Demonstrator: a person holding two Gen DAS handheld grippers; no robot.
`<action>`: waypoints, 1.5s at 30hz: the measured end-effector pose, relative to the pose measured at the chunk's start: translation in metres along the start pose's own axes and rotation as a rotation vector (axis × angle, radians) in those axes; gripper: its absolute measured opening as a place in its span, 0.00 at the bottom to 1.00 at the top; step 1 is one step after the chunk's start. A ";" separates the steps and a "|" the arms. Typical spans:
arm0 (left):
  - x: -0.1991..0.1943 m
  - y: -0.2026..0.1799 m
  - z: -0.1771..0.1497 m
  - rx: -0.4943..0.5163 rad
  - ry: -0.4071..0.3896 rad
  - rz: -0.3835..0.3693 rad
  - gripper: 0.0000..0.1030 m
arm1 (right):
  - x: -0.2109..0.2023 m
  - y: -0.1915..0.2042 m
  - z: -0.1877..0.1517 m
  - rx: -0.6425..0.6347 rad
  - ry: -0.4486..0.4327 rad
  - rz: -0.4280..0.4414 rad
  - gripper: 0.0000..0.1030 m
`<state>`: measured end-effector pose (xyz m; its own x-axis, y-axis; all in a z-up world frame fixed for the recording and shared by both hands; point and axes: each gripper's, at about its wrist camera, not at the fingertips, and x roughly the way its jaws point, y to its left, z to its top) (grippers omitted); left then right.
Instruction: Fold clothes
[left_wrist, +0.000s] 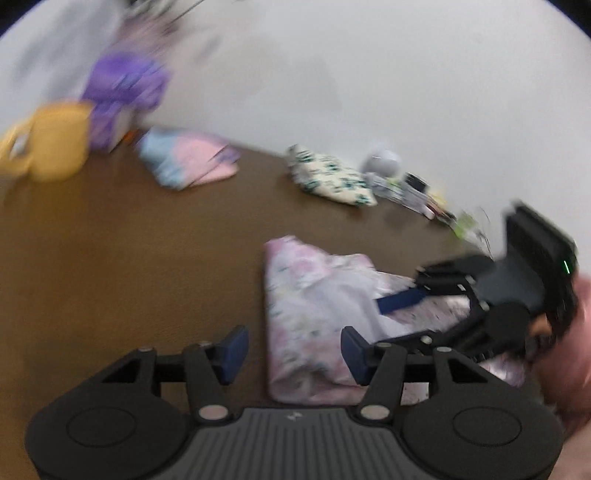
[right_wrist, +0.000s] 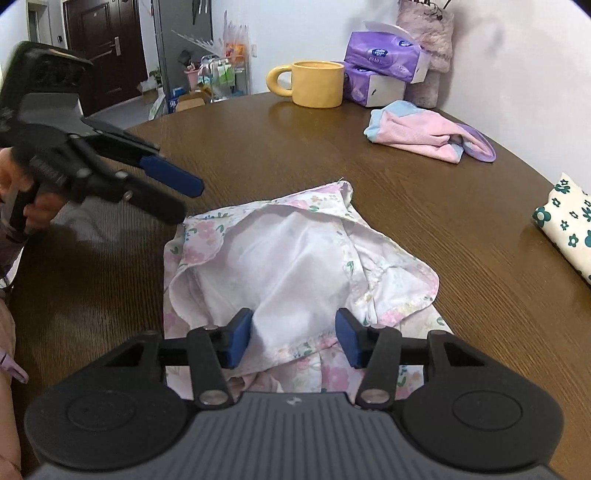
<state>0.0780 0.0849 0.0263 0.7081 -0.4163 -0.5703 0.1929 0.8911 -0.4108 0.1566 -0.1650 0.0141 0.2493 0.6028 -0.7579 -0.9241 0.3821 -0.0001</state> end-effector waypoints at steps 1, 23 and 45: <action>0.003 0.008 0.000 -0.054 0.020 -0.007 0.51 | -0.001 -0.001 0.000 0.001 -0.006 0.000 0.48; 0.019 -0.012 0.016 0.037 -0.046 0.076 0.04 | -0.004 0.007 -0.001 0.043 -0.037 -0.050 0.48; 0.000 -0.156 -0.009 0.799 -0.201 0.101 0.02 | -0.024 0.025 0.002 0.096 -0.124 -0.140 0.51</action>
<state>0.0418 -0.0553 0.0837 0.8410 -0.3551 -0.4082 0.4930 0.8136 0.3081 0.1280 -0.1689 0.0336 0.4129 0.6183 -0.6688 -0.8474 0.5300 -0.0331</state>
